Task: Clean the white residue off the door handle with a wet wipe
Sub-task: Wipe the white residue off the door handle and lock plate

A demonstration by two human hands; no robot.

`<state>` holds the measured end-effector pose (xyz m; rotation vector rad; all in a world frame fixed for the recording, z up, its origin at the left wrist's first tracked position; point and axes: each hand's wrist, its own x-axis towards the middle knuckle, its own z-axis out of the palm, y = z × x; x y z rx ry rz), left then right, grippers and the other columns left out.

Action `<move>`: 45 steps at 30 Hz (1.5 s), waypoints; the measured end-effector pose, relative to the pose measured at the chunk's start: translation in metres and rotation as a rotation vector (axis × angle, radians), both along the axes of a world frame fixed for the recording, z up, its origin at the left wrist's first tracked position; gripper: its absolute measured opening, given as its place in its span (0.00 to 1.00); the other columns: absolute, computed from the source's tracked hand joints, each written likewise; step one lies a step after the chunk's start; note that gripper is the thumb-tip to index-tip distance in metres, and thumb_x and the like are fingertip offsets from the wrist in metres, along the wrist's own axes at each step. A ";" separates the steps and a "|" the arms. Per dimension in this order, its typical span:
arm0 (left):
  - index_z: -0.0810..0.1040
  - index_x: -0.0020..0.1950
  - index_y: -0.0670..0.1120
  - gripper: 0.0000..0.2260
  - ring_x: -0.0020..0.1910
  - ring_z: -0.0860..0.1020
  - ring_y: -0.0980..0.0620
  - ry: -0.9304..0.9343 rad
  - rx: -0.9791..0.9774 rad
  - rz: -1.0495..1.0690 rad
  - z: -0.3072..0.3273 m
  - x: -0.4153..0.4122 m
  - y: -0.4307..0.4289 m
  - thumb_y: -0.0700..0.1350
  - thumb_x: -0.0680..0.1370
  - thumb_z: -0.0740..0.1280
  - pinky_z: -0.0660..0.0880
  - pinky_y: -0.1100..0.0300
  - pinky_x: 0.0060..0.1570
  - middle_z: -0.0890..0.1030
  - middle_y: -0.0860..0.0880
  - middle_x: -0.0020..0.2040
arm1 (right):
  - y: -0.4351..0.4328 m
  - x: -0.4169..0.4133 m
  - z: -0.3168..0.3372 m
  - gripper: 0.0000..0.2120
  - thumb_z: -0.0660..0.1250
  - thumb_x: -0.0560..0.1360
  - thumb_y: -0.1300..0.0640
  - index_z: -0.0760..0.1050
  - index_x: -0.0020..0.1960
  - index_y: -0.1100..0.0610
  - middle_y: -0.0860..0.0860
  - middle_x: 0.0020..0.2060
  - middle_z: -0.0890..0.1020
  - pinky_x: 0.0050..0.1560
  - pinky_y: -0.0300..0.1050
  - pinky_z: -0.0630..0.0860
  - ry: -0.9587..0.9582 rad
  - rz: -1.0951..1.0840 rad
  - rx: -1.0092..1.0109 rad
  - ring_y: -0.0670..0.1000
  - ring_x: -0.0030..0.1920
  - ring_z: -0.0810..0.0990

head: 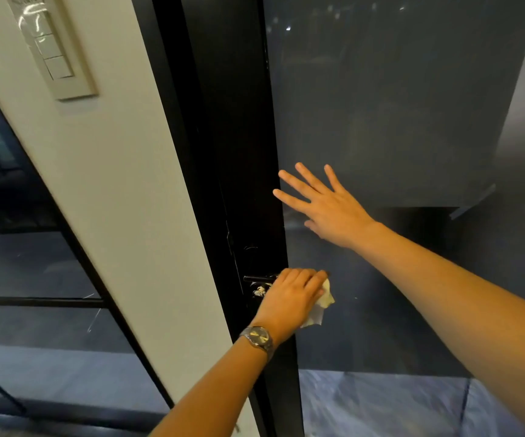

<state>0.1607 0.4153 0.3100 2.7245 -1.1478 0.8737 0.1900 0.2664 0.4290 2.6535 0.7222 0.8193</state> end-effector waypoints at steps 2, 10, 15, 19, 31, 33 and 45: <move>0.74 0.58 0.49 0.14 0.43 0.80 0.54 0.038 -0.005 0.032 0.003 0.005 0.022 0.51 0.77 0.54 0.75 0.63 0.47 0.82 0.53 0.46 | -0.001 0.006 0.000 0.45 0.69 0.72 0.55 0.37 0.74 0.48 0.52 0.75 0.39 0.69 0.64 0.39 0.028 -0.055 -0.108 0.57 0.73 0.35; 0.78 0.46 0.49 0.13 0.35 0.75 0.50 -0.047 -0.084 0.154 -0.009 -0.002 -0.015 0.50 0.76 0.55 0.62 0.59 0.42 0.77 0.52 0.36 | 0.025 0.017 -0.001 0.53 0.74 0.63 0.43 0.44 0.76 0.51 0.55 0.76 0.46 0.68 0.65 0.44 -0.168 -0.024 -0.164 0.59 0.73 0.40; 0.74 0.45 0.50 0.11 0.33 0.75 0.52 -0.105 -0.039 0.099 -0.006 0.012 0.009 0.51 0.76 0.54 0.62 0.60 0.41 0.77 0.53 0.35 | 0.031 0.028 -0.005 0.52 0.72 0.64 0.39 0.43 0.76 0.51 0.52 0.75 0.42 0.68 0.64 0.42 -0.125 0.005 -0.116 0.58 0.73 0.38; 0.76 0.42 0.50 0.14 0.32 0.75 0.53 -0.108 -0.086 0.184 -0.001 0.018 0.035 0.52 0.77 0.53 0.71 0.61 0.38 0.77 0.53 0.35 | 0.030 0.032 -0.009 0.55 0.74 0.62 0.42 0.42 0.75 0.50 0.52 0.76 0.46 0.68 0.64 0.43 -0.157 -0.019 -0.126 0.58 0.73 0.39; 0.71 0.31 0.48 0.15 0.23 0.72 0.51 -0.177 -0.052 0.151 0.004 0.028 0.023 0.49 0.76 0.54 0.66 0.61 0.26 0.74 0.52 0.25 | 0.030 0.039 -0.012 0.54 0.72 0.63 0.40 0.39 0.75 0.49 0.50 0.73 0.38 0.67 0.64 0.37 -0.106 0.071 -0.084 0.60 0.72 0.35; 0.71 0.29 0.48 0.15 0.22 0.71 0.51 -0.150 -0.118 0.224 0.004 0.025 0.012 0.48 0.75 0.55 0.64 0.61 0.26 0.73 0.52 0.23 | 0.029 0.037 -0.011 0.49 0.68 0.67 0.39 0.40 0.75 0.50 0.50 0.73 0.39 0.67 0.63 0.35 -0.092 0.075 -0.051 0.59 0.72 0.35; 0.76 0.40 0.47 0.19 0.28 0.78 0.53 -0.044 0.078 -0.165 0.003 0.044 0.016 0.59 0.76 0.54 0.75 0.61 0.26 0.80 0.51 0.32 | 0.032 0.032 -0.012 0.43 0.67 0.73 0.50 0.39 0.75 0.49 0.51 0.76 0.44 0.68 0.63 0.36 -0.063 0.066 -0.019 0.58 0.72 0.34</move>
